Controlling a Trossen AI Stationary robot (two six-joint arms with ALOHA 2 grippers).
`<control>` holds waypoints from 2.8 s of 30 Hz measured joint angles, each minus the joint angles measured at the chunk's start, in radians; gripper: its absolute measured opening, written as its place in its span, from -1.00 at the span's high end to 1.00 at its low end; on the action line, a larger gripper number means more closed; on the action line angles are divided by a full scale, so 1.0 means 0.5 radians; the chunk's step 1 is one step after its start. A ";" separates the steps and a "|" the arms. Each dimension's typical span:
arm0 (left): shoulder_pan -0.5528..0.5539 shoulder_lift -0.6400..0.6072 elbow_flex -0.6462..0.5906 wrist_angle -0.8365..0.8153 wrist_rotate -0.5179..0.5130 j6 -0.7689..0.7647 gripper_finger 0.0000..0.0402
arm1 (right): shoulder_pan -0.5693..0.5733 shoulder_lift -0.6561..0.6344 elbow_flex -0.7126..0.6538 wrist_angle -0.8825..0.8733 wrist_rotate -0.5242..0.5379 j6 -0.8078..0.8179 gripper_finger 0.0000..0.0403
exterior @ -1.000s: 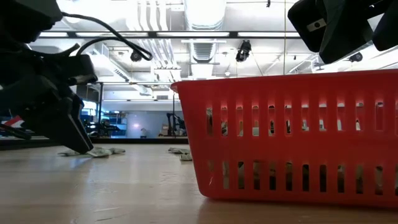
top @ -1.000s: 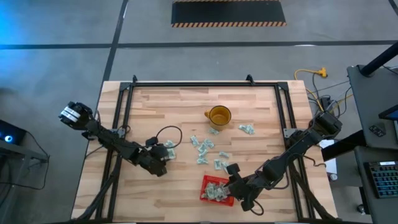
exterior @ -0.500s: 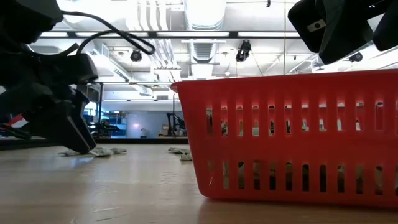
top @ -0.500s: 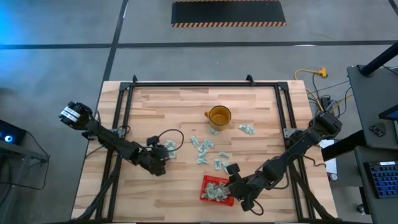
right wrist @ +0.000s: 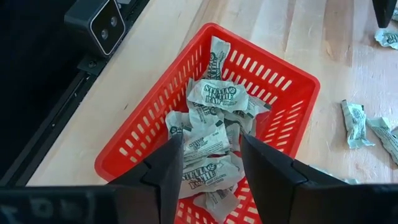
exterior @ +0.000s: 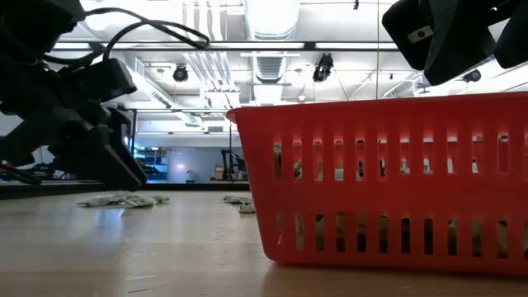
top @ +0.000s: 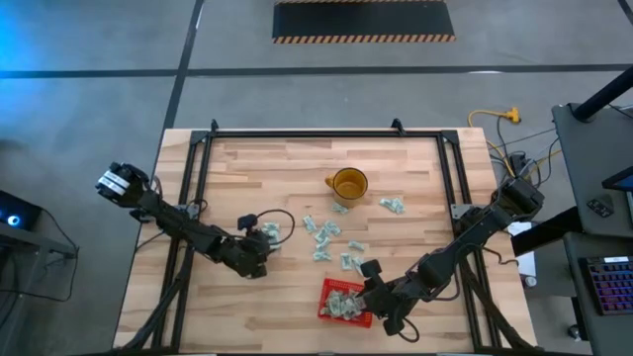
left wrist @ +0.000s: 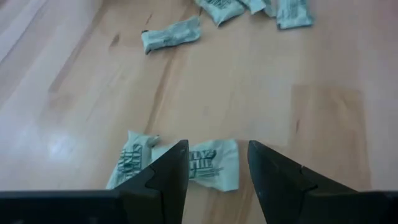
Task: Pick and place Stevia / Truvia into bins
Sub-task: Put the stevia packet into the bin
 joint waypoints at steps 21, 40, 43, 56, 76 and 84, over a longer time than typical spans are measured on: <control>0.173 0.157 -0.076 0.188 0.285 -0.121 0.45 | -0.001 0.000 -0.005 0.000 0.002 0.000 0.30; 0.114 -0.054 -0.034 0.338 0.498 0.094 0.98 | -0.001 0.000 0.056 -0.458 0.089 0.226 0.33; 0.082 -0.053 -0.010 0.523 0.543 0.246 0.98 | -0.001 0.000 0.068 -0.564 0.195 0.293 0.35; 0.018 0.212 0.051 1.550 0.771 0.839 0.98 | -0.001 0.000 0.066 -1.016 0.481 0.592 0.38; 0.096 1.002 1.079 1.068 1.089 1.142 0.98 | -0.001 0.000 0.076 -1.343 0.634 0.831 0.43; 0.109 1.004 1.131 0.924 1.047 1.137 0.90 | -0.001 0.000 0.068 -1.522 0.737 1.057 0.39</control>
